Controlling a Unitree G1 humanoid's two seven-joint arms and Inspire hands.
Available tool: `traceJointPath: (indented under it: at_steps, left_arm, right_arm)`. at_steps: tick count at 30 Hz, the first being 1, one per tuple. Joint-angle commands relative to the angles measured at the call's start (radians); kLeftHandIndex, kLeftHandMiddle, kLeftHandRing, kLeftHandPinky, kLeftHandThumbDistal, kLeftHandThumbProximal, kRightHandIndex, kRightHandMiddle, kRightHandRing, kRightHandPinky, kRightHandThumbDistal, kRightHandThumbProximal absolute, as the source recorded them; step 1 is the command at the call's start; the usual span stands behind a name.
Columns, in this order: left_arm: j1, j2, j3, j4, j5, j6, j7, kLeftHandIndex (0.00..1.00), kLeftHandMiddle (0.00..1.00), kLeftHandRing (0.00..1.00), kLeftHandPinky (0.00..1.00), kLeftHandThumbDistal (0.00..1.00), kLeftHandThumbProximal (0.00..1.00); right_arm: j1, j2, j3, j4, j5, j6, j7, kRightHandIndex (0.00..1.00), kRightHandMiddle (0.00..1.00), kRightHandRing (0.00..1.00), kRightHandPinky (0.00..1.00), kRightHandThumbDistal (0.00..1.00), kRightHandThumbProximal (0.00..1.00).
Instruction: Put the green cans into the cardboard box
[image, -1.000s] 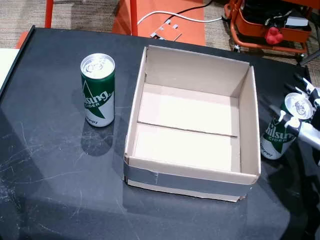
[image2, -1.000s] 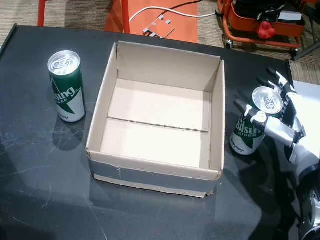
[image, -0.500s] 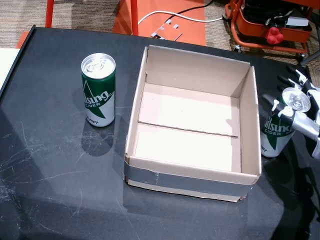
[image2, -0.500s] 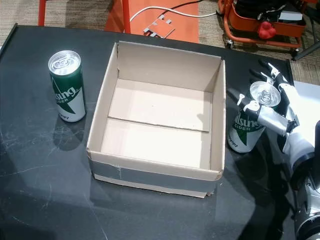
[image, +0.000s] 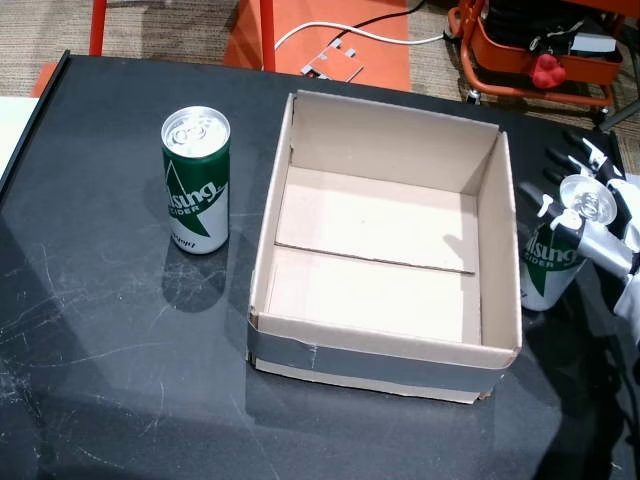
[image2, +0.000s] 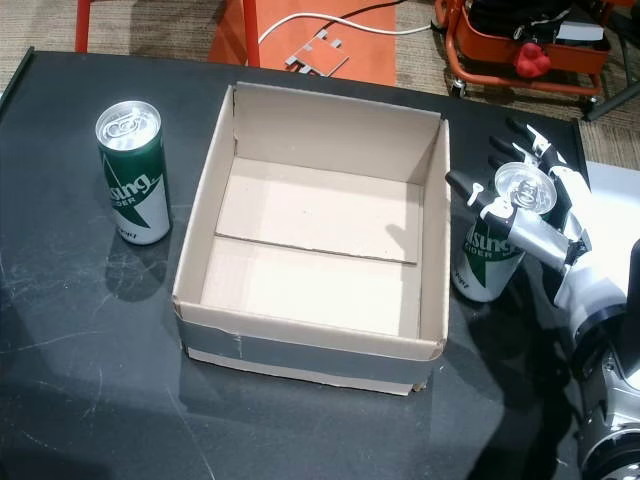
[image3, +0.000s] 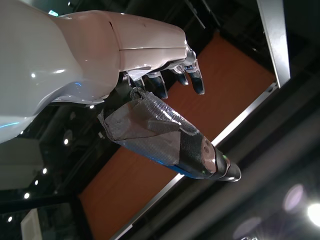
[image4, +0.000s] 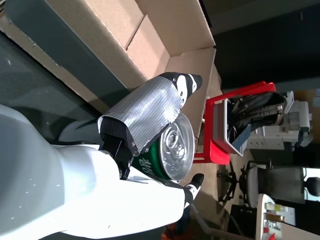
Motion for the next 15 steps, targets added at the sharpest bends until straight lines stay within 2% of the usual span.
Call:
traceJointPath:
  at_steps: [1, 5, 8, 10, 12, 14, 15]
  left_arm:
    - [0.025, -0.009, 0.007, -0.026, -0.024, 0.022, 0.027, 0.68, 0.74, 0.87, 0.77, 1.00, 0.37]
    - [0.029, -0.001, 0.017, -0.032, -0.029, 0.020, 0.063, 0.66, 0.72, 0.86, 0.76, 1.00, 0.40]
    - [0.026, -0.011, 0.029, -0.051, -0.014, -0.020, 0.121, 0.62, 0.70, 0.85, 0.75, 1.00, 0.48]
    - [0.031, -0.015, 0.026, -0.073, -0.009, -0.028, 0.146, 0.60, 0.68, 0.84, 0.72, 1.00, 0.49]
    - [0.034, -0.018, 0.020, -0.090, 0.007, -0.048, 0.158, 0.59, 0.67, 0.82, 0.71, 1.00, 0.52]
    - [0.035, -0.017, 0.015, -0.099, -0.001, -0.037, 0.165, 0.60, 0.68, 0.84, 0.71, 1.00, 0.54]
    - [0.034, -0.013, 0.014, -0.097, -0.010, -0.026, 0.162, 0.61, 0.68, 0.84, 0.71, 1.00, 0.53]
  right_arm:
    - [0.024, -0.003, 0.013, 0.015, -0.024, -0.018, -0.026, 0.89, 0.87, 0.87, 0.92, 1.00, 0.65]
    - [0.057, -0.021, 0.060, 0.018, -0.095, -0.055, -0.099, 0.85, 0.84, 0.85, 0.91, 1.00, 0.70]
    - [0.077, -0.023, 0.055, 0.023, -0.097, -0.056, -0.105, 0.83, 0.82, 0.84, 0.89, 1.00, 0.66]
    - [0.089, -0.018, 0.045, 0.024, -0.085, -0.053, -0.104, 0.81, 0.81, 0.82, 0.88, 1.00, 0.63]
    - [0.101, -0.017, 0.045, 0.023, -0.089, -0.059, -0.115, 0.80, 0.80, 0.82, 0.88, 1.00, 0.65]
    - [0.109, -0.016, 0.051, 0.023, -0.101, -0.073, -0.131, 0.80, 0.80, 0.81, 0.88, 1.00, 0.67]
    - [0.109, -0.012, 0.041, 0.025, -0.088, -0.068, -0.118, 0.82, 0.82, 0.82, 0.88, 1.00, 0.63]
